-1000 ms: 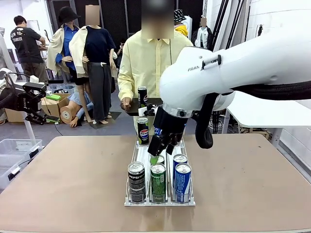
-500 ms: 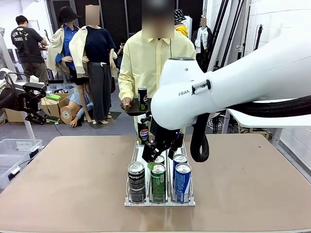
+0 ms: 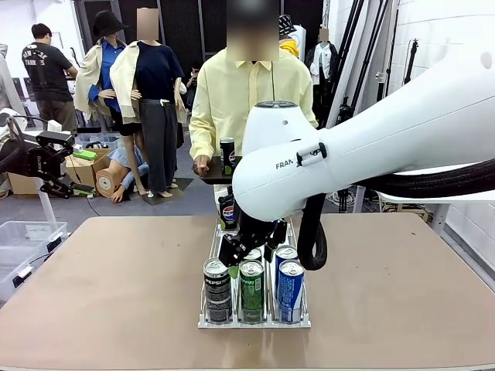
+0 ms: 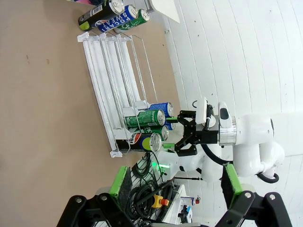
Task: Retrieve and hand over the desired beverage to the person.
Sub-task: Pick up another can of the same type that the person held from the Automatic Can Dispenser.
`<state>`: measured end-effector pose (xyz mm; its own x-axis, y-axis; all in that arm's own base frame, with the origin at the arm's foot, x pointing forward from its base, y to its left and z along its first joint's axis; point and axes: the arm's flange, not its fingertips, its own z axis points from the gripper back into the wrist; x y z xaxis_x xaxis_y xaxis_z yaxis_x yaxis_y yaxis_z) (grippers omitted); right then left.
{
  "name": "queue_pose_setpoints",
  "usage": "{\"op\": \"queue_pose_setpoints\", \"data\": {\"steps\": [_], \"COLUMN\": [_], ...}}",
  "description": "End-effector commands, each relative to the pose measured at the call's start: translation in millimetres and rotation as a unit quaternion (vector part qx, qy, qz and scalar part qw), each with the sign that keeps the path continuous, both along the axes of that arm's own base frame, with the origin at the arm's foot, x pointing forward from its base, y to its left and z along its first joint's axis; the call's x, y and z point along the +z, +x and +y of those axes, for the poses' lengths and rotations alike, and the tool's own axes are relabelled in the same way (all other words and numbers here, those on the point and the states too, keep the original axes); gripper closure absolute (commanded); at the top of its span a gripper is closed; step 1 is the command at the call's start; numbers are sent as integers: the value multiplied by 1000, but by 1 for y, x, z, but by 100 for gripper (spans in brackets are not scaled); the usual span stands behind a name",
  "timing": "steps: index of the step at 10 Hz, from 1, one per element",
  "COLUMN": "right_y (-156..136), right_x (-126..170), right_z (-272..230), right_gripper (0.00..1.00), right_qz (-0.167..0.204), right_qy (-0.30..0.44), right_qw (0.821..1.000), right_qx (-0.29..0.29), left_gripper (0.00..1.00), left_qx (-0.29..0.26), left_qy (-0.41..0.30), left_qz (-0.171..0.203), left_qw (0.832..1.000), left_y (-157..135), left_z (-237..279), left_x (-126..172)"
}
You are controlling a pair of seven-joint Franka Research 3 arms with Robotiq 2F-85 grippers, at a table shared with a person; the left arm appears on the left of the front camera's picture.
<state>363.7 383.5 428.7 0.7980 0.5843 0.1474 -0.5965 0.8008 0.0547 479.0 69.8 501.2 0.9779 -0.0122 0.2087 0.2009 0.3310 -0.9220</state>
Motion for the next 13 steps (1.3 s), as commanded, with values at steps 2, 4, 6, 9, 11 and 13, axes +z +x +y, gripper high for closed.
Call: {"op": "queue_pose_setpoints", "data": {"steps": [2, 4, 6, 9, 11, 13], "right_y": [2, 3, 7, 10, 9, 9], "right_x": [-5, -7, -12, -24, -27, -25], "right_z": [10, 11, 12, 13, 13, 5], "right_gripper": [0, 0, 0, 0, 0, 0], "right_qz": [-28, -35, -40, -36, -35, -18], "right_qy": [-25, -26, -21, -23, -29, -22], "right_qw": [999, 999, 999, 999, 999, 999], "right_qx": [-11, -11, -18, -26, -27, -15], "left_gripper": [0, 0, 0, 0, 0, 0], "left_qx": [1, 1, 1, 1, 1, 1], "left_qy": [0, 0, 0, 0, 0, 0], "left_qz": [-1, -1, -1, -1, -1, -1], "left_qw": [1000, 1000, 1000, 1000, 1000, 1000], "left_y": [0, 0, 0, 0, 0, 0], "left_z": [2, 2, 2, 2, 2, 2], "left_x": [1, 1, 1, 1, 1, 1]}}
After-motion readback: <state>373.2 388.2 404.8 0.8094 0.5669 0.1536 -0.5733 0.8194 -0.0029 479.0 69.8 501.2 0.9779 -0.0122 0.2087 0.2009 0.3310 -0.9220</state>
